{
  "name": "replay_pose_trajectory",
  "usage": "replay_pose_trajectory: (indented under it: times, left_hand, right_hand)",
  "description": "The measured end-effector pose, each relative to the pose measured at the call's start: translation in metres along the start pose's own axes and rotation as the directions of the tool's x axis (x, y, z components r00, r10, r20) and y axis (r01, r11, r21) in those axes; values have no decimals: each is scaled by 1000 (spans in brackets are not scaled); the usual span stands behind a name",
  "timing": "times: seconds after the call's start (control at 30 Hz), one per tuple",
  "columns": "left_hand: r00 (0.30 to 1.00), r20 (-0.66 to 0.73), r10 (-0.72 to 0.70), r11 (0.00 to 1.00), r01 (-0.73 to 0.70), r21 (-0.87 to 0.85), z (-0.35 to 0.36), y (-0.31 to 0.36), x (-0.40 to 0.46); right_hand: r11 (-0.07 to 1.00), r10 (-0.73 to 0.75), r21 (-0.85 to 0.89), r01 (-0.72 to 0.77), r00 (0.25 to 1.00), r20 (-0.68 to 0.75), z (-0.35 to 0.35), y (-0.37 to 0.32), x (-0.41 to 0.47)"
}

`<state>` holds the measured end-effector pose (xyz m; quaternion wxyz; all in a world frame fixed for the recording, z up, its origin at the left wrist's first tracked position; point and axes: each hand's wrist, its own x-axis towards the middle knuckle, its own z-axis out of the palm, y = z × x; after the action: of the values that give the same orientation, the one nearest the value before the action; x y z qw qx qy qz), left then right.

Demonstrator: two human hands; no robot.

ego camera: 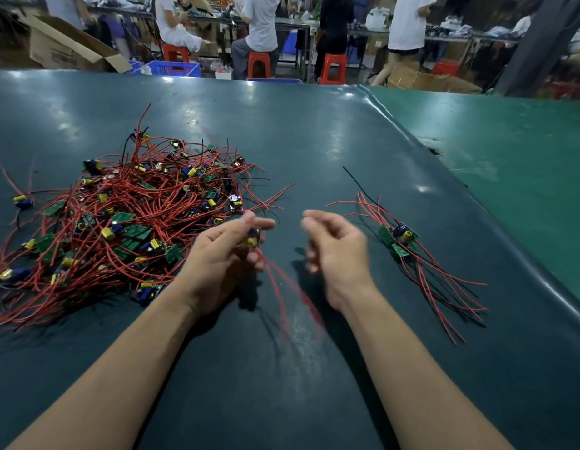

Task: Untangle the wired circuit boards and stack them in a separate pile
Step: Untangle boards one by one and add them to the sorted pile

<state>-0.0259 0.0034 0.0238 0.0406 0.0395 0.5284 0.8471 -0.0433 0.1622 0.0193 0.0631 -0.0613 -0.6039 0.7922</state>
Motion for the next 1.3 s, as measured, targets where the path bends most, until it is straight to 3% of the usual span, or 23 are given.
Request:
replay_pose_trajectory:
  times: [0.1,0.17,0.37,0.5,0.67,0.97,1.13,1.2,1.3]
  left_hand:
    - [999,-31,-22,985,17,-169,2,2,1]
    - [1000,-28,-12,971,5,-238,2,3,2]
    - [999,-24,25,970,-30,-243,5,0,4]
    - [999,-29,27,958,-34,-286,4,-3,6]
    - [998,25,-52,975,56,-214,4,-5,5]
    - [998,-1,-60,945,56,-322,8,-4,6]
    - [997,-20,-69,989,66,-130,10,-9,4]
    - [1000,-31,8,997,-10,-75,10,-12,4]
    - [979,-69,192,969,-178,172,11,-15,4]
  right_hand:
    - [985,4,-164,51,948,320,8,4,-9]
    - [993,0,-107,46,921,390,9,4,-11]
    - [981,97,137,-141,953,288,11,1,-10]
    - [985,77,125,-120,949,307,13,3,-13]
    - [978,65,184,-100,980,187,13,0,-9]
    - [969,36,228,-94,968,248,12,-3,-10]
    - [975,-12,219,-41,972,233,10,-4,-9]
    - [983,1,180,-38,980,201,10,-3,-9]
    - [994,27,99,-37,995,101,14,2,-9]
